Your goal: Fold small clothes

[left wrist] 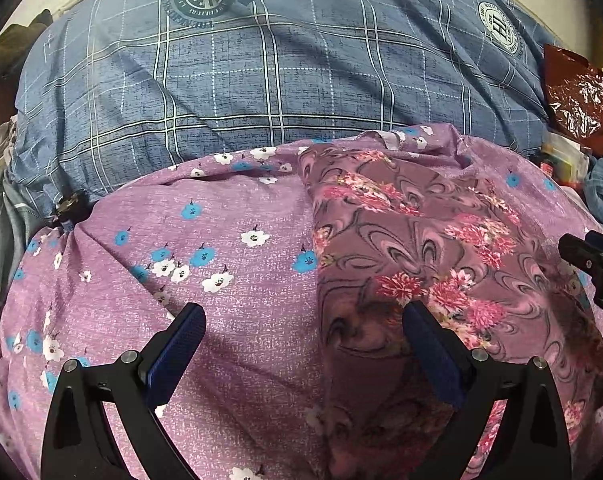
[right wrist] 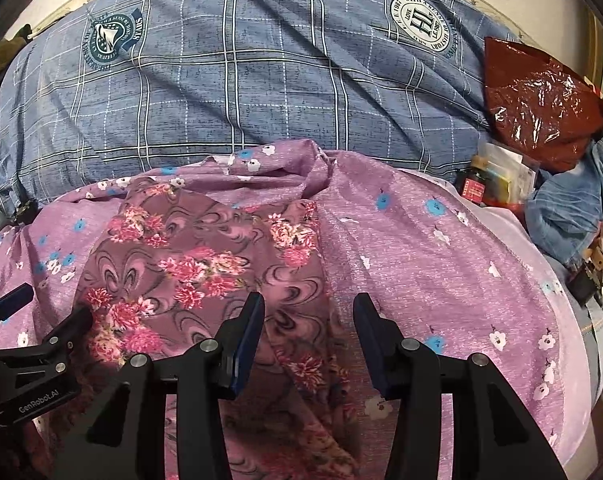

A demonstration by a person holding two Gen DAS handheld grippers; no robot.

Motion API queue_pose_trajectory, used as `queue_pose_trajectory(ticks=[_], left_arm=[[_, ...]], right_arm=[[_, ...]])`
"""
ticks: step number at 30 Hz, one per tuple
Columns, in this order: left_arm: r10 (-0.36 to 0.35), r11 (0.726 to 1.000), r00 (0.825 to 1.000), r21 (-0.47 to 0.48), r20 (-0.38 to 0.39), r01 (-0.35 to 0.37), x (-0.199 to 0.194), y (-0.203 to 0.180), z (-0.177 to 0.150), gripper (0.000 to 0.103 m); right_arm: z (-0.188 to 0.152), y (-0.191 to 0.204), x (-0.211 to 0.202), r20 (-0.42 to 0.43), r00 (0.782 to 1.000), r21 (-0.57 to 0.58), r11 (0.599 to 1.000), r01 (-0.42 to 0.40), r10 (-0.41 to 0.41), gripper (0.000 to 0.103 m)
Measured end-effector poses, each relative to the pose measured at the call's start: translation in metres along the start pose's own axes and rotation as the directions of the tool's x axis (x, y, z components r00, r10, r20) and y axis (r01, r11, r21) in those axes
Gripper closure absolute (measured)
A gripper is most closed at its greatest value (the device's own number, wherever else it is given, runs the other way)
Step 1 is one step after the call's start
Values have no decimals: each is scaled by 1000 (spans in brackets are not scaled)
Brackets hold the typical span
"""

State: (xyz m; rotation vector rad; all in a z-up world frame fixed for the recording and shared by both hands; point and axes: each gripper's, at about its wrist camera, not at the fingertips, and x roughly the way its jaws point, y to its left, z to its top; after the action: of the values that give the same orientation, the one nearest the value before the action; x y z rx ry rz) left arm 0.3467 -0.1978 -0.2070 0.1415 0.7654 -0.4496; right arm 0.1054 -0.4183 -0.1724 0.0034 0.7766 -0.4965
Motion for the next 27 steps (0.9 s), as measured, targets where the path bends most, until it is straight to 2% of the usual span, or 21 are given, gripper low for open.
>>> queue_pose_trajectory(ticks=[3, 6, 10, 15, 18, 19, 24, 27], left_arm=[[-6, 1000, 1000, -8, 2, 6, 0, 2, 1, 4], [-38, 998, 999, -44, -7, 38, 0, 11, 3, 4], [-73, 993, 997, -95, -22, 71, 2, 25, 6, 4], [-63, 996, 997, -70, -38, 60, 7, 28, 7, 4], [-86, 995, 995, -50, -45, 84, 8, 25, 6, 4], [-97, 994, 994, -46, -46, 95, 8, 23, 6, 4], [-147, 989, 987, -18, -67, 146, 12, 17, 5, 4], [-163, 987, 984, -9, -71, 163, 13, 16, 6, 4]], right_arm=[[1, -13, 0, -4, 1000, 30, 999, -22, 23, 55], [2, -39, 2, -4, 997, 122, 990, -77, 78, 54], [0, -77, 3, 8, 990, 256, 957, -135, 138, 53], [-4, -101, 12, -10, 975, 358, 911, -203, 222, 51], [-8, -103, 21, -37, 947, 396, 875, -278, 318, 48], [-10, -102, 26, -58, 931, 413, 858, -305, 359, 46], [-18, -92, 46, -139, 878, 449, 819, -356, 457, 42], [-21, -87, 52, -173, 864, 450, 818, -357, 472, 42]])
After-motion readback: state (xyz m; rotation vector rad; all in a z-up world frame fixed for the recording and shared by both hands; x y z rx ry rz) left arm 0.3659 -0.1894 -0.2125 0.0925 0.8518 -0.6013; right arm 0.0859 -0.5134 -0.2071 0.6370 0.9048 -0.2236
